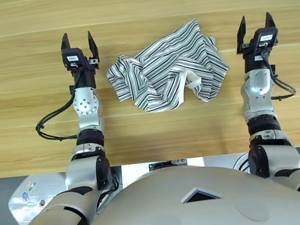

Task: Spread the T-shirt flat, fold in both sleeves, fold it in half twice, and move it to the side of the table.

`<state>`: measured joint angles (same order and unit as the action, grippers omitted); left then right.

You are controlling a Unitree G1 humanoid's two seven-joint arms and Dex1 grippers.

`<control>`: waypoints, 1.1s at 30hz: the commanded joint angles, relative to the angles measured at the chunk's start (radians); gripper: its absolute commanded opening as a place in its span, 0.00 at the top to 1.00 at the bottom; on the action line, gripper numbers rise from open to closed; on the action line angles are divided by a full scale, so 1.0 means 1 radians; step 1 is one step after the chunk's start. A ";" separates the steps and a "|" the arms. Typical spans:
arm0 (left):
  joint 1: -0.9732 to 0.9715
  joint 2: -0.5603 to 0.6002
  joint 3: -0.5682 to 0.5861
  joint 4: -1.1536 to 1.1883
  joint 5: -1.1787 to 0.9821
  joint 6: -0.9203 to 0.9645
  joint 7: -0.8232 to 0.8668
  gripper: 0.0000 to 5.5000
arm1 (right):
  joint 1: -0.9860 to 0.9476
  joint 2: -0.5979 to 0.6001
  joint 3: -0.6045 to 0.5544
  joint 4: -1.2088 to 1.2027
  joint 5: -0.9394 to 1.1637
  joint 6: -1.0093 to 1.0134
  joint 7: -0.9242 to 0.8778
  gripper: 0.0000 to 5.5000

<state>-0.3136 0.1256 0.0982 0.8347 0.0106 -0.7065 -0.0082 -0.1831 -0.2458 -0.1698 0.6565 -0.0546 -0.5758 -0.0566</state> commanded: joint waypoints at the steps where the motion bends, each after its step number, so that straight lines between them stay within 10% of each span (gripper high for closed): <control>1: 0.003 -0.004 -0.001 0.000 -0.011 0.000 -0.021 0.40 | 0.020 0.001 0.012 0.005 0.003 -0.020 0.021 0.44; 33: 0.015 -0.027 -0.022 -0.003 -0.018 0.000 -0.105 0.40 | 0.090 0.011 0.049 -0.049 -0.019 -0.091 0.016 0.44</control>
<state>-0.2849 0.0947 0.0860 0.8235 -0.0314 -0.6956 -0.1291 -0.1039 -0.2442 -0.1259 0.6202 -0.0690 -0.6617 -0.0402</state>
